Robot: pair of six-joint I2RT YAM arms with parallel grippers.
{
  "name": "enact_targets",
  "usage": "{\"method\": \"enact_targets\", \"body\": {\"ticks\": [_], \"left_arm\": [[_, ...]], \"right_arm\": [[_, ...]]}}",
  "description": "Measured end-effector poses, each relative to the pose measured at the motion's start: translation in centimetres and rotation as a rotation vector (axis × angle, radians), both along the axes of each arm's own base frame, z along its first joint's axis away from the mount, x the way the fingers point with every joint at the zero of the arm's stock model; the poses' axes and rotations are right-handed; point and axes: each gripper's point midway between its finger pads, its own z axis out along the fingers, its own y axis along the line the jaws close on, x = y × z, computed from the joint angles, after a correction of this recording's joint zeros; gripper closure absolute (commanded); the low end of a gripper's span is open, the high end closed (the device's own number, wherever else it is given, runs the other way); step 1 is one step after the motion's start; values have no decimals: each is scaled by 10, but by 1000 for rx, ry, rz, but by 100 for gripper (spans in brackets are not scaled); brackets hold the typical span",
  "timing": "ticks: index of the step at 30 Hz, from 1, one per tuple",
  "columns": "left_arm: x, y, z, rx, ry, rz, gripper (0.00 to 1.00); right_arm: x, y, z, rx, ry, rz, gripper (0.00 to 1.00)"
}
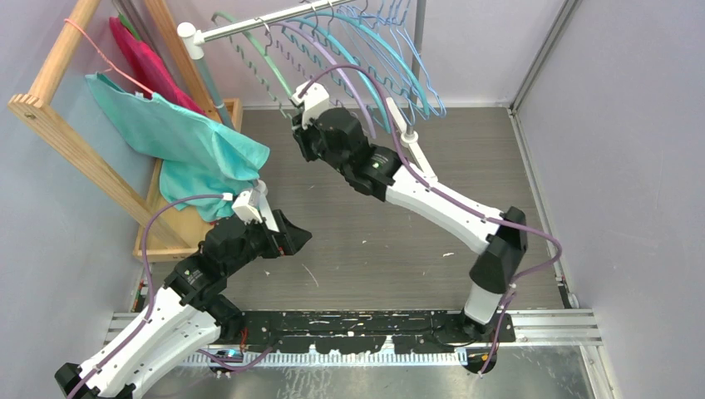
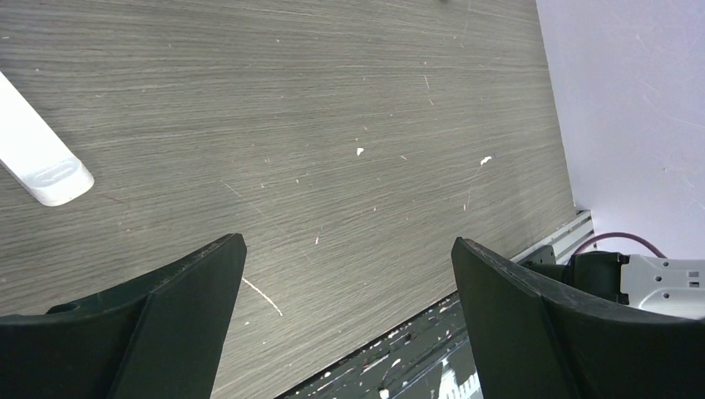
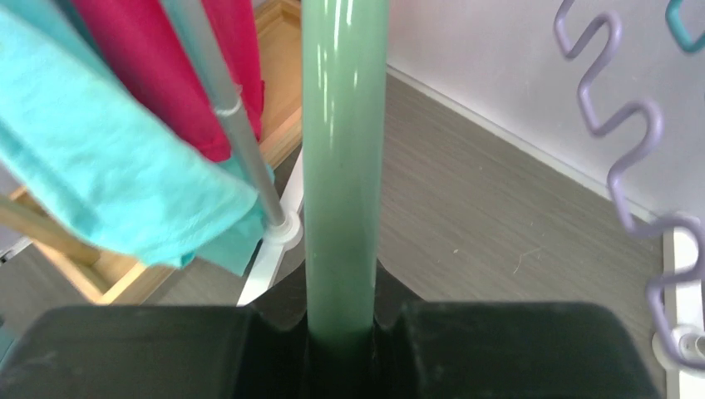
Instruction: Organize the hangers
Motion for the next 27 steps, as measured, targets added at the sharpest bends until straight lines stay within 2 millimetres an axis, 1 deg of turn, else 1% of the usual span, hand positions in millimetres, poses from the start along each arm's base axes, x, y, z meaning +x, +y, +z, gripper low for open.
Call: {"method": "enact_targets", "body": {"ticks": [4,7,13,15,16,19,20,21,22,23,25,27], "left_arm": [[0,1,-2,11,1,-2,2],[0,1,-2,14,0,0,2],[1,5,-6,34,4,12,2],[1,6,-8,47,6,15,2],[1,7,-9,53,7,17,2],[1,9,-12,66,11,23,2],[1,10,-13,72,13,26,2],[1,11,-13,75,14,30,2],[2,12,-14,79,15,34,2],[2,13,-15,84,18,38,2],[2,15,-18,96,26,46,2],[3,17,-21,109,33,56,2]], "right_arm": [[29,13,1,-3,-11,-12,99],[45,19,-4,-8,-6,-10,99],[70,18,-21,-13,22,-22,99],[74,16,-24,-10,29,-23,98],[74,16,-24,-7,32,-22,93],[78,14,-28,4,34,-27,60],[78,14,-31,8,39,-29,46],[76,12,-39,5,52,-32,21],[74,10,-47,-1,70,-36,9],[71,7,-57,-12,87,-40,5],[64,-1,-75,-40,114,-44,1],[54,-13,-90,-62,140,-52,0]]}}
